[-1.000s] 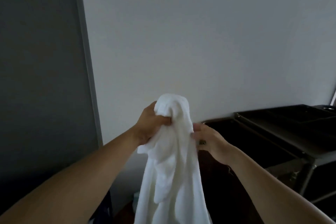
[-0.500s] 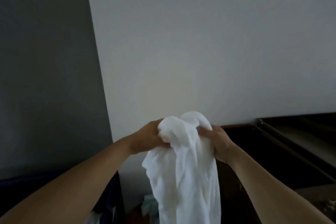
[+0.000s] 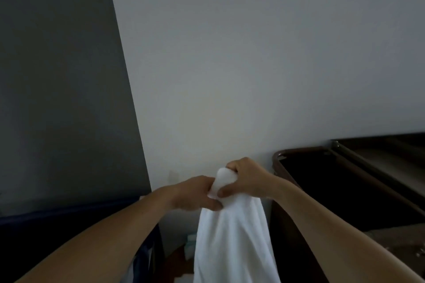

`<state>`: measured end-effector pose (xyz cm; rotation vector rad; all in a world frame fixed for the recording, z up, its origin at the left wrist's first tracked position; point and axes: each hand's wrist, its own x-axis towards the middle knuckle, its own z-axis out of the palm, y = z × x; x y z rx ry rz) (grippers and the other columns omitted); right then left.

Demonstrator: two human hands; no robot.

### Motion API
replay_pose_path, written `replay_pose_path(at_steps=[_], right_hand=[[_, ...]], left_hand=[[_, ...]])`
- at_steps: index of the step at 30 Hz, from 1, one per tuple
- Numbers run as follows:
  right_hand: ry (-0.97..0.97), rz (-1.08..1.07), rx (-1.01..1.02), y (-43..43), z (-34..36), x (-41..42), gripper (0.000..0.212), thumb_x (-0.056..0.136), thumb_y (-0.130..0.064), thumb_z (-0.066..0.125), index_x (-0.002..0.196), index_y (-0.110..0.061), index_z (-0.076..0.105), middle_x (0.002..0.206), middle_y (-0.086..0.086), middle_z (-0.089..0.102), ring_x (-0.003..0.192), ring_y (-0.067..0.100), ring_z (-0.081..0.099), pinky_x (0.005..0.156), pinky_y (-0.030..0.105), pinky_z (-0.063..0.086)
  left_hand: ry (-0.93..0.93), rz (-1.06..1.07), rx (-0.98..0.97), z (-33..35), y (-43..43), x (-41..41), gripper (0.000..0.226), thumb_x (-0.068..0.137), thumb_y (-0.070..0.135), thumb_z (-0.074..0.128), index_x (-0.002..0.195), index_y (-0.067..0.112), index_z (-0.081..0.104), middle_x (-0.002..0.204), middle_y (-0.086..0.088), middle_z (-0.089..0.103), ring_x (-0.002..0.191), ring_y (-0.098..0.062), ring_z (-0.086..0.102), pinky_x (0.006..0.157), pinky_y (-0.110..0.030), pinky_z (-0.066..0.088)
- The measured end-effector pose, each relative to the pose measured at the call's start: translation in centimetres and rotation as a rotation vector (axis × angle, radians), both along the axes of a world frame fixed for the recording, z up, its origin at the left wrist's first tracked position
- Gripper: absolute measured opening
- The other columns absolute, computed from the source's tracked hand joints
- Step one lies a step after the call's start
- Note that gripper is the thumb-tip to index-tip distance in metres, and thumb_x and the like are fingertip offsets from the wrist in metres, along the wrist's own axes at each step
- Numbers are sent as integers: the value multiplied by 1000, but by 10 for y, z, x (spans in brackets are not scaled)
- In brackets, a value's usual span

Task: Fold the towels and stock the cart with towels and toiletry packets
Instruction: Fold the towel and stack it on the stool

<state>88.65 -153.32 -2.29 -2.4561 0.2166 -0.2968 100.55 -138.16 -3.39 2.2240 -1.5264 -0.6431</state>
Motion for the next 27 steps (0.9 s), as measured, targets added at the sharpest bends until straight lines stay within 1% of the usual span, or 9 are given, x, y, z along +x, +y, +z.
replay_pose_path(at_steps=[2,5,8,11,15,18,21,25,27], right_hand=[[140,16,13,-14,-5,-11,38,62,-40,91,90,-28,67,83,-14,68,78,2,64,66,16,49],[403,56,194,-32,-21,-32,50,64,-34,90,109,-26,72,104,-12,75,100,11,70,95,32,55],[455,30,303,-36,-40,-44,49,67,-33,88,112,-25,72,112,-9,74,109,17,68,106,42,48],[292,-44,456,-37,-42,-46,30,68,-29,84,96,-20,78,103,-1,77,103,26,71,98,40,53],[86,-30,477,-36,-27,-46,35,66,-38,85,94,-17,78,98,5,77,92,24,74,82,36,59],[-35,-39,380,-27,-19,-39,15,69,-33,86,79,-29,75,80,-5,74,75,9,70,69,23,54],[-150,-78,320,-21,-13,-33,9,74,-31,84,75,-34,76,77,-6,72,74,2,61,72,18,50],[-84,-62,268,-17,-13,-34,33,62,-62,76,82,-36,74,71,-16,68,64,-4,58,59,13,47],[1,-119,309,-19,-20,-37,42,65,-67,75,96,-39,70,86,-17,69,78,-1,66,66,18,53]], left_hand=[[-46,26,-114,3,0,4,41,87,21,72,126,16,60,118,0,65,107,-18,61,94,-34,48],[58,94,-383,13,5,15,16,83,10,70,90,8,57,83,-3,55,73,-15,50,70,-34,41],[269,216,-524,22,7,20,18,82,15,64,88,6,49,80,-3,51,70,-15,48,62,-33,41],[297,290,-427,18,13,31,18,87,9,60,101,2,51,93,-8,57,81,-22,56,66,-37,48],[-31,163,-20,-2,22,35,36,79,13,68,112,15,54,110,-4,60,100,-21,60,81,-34,51],[53,71,18,-14,18,20,25,77,13,69,101,18,65,104,-4,67,99,-21,65,81,-32,52],[110,-15,107,-17,15,9,15,75,20,67,87,28,70,93,4,72,96,-18,68,80,-29,53],[140,21,-95,-9,16,3,27,74,24,57,97,14,68,97,-4,68,89,-15,63,80,-32,49],[116,57,-254,1,16,5,15,86,14,56,97,7,63,93,-9,64,81,-15,57,74,-31,45]])
